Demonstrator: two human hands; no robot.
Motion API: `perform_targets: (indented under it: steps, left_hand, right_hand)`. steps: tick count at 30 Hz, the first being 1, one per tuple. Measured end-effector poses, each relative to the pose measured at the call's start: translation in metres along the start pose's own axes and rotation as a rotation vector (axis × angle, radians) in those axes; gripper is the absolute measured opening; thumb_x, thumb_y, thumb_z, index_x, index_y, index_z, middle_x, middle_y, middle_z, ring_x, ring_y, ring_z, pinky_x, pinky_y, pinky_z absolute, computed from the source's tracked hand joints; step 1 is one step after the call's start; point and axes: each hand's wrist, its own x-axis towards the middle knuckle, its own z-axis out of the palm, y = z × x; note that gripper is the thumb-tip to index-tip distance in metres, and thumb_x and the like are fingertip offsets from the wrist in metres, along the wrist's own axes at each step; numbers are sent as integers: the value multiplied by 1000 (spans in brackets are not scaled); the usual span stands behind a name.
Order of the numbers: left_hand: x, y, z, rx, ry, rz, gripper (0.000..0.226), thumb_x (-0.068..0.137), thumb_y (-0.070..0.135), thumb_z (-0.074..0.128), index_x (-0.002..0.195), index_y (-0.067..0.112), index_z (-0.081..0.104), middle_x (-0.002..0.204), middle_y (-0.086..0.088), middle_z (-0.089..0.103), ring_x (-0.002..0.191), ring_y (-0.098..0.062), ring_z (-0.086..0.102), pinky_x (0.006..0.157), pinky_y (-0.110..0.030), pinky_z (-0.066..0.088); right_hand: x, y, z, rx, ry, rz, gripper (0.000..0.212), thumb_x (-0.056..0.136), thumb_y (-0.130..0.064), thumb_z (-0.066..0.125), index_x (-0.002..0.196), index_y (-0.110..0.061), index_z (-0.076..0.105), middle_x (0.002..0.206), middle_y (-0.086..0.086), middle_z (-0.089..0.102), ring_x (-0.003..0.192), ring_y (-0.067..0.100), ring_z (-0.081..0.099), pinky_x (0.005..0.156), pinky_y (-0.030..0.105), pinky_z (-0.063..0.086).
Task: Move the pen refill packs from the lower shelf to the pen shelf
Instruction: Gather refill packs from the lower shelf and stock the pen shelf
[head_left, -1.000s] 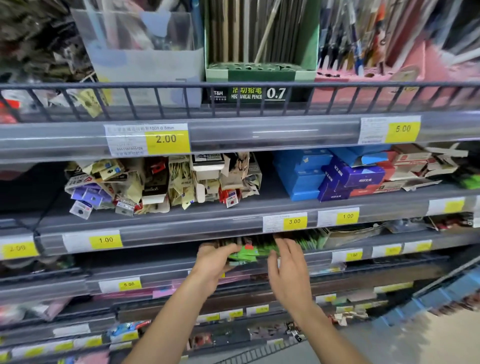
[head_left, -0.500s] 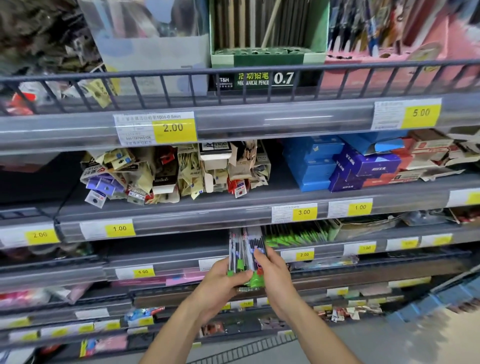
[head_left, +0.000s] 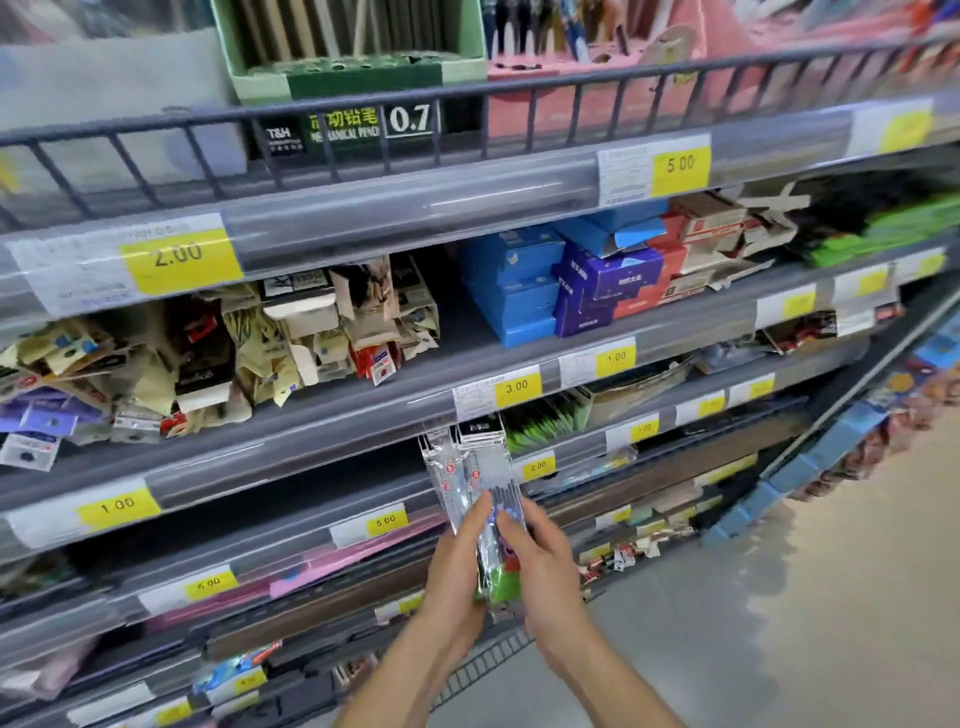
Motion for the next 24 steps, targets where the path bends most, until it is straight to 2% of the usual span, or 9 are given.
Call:
perform_targets:
  steps: [2,6,9,11,13,15,18,21,24]
  left_hand:
    - [1,-12,10,27,-69,-52,43,90,44,73,125,20,77,128,-15,76,122,-34,70,101,-50,56]
    - [-3,-32,44,60,-209,-114,30,96,19,67,125,13,74,123,-18,77,117,-31,74,84,-39,61]
    - [-10,-41,75,99,-347,-95,36,82,6,72,116,15,79,115,-15,79,104,-27,76,86,-39,59]
    - [-18,-46,97,148,-407,-59,37,85,-2,67,113,17,81,116,-15,79,104,-27,75,92,-41,57]
    - [-29,-53,120,202,-433,-24,37,89,-7,63,110,17,82,114,-16,80,101,-27,75,88,-41,60]
    - [-40,-58,143,214,-424,15,31,83,-4,72,106,14,83,107,-18,81,92,-28,78,76,-39,64]
    - [-60,-64,184,222,-442,82,24,78,0,79,95,14,85,95,-17,82,81,-28,80,64,-37,63]
    - [-81,-77,227,208,-431,123,43,85,-3,73,64,34,83,71,-5,80,65,-20,78,55,-37,62]
    - [-100,-91,269,187,-456,147,49,85,-5,72,63,37,81,71,-4,80,66,-21,78,56,-37,62]
  right_hand:
    - [-9,0,-16,-60,66,-82,23,100,-25,62,113,-40,73,127,-2,61,121,14,60,105,41,48]
    - [-26,-10,-53,-117,235,-184,23,92,-35,58,104,-46,73,114,-5,53,114,3,52,97,23,41]
    - [-38,-17,-90,-88,366,-231,26,87,-34,56,106,-32,73,117,-2,51,121,13,51,111,37,39]
    - [-49,-23,-118,-94,383,-280,24,94,-26,59,112,-24,73,118,3,50,123,19,51,113,41,39]
    - [-65,-32,-147,-79,400,-301,22,97,-21,61,112,-28,75,116,4,53,119,20,55,104,33,45]
    - [-85,-41,-175,-23,405,-301,21,94,-31,64,112,-35,75,118,4,58,113,15,60,92,19,48]
    - [-118,-59,-221,-33,375,-300,23,94,-34,68,116,-38,75,127,0,66,123,11,59,103,33,47]
    - [-148,-76,-270,-52,337,-343,19,97,-18,66,107,-28,77,95,-10,76,82,1,67,79,21,51]
    - [-166,-94,-310,-14,314,-405,13,97,-8,65,104,-10,76,68,-7,69,59,1,59,57,11,46]
